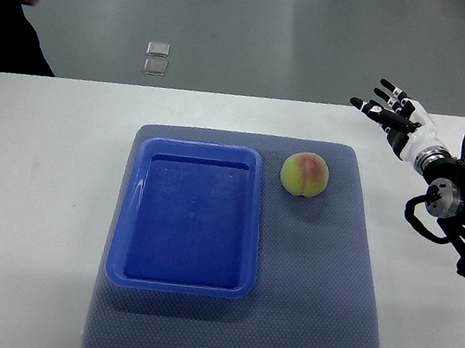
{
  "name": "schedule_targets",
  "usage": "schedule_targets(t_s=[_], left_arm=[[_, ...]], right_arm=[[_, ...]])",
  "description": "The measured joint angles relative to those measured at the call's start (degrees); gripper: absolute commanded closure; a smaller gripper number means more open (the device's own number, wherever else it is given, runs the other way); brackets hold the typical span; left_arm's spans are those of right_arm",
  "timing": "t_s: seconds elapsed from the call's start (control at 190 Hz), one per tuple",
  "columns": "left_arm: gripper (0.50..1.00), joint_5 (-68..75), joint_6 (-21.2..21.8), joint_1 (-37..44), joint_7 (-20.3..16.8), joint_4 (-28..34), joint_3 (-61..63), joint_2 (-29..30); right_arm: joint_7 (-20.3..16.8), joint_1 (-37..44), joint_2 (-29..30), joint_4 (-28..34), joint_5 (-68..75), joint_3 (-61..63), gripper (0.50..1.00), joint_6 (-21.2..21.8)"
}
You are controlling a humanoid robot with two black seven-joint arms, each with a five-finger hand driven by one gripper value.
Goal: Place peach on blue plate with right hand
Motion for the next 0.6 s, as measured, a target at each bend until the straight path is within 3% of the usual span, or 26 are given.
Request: schedule_targets(t_s=[0.6], left_arm=[[0.5, 0.0, 0.0, 0.0, 0.0, 0.0, 0.1, 0.0]], right_arm=[[0.0, 0.2, 0.1, 0.0, -0.3, 0.0, 0.572, 0.1]])
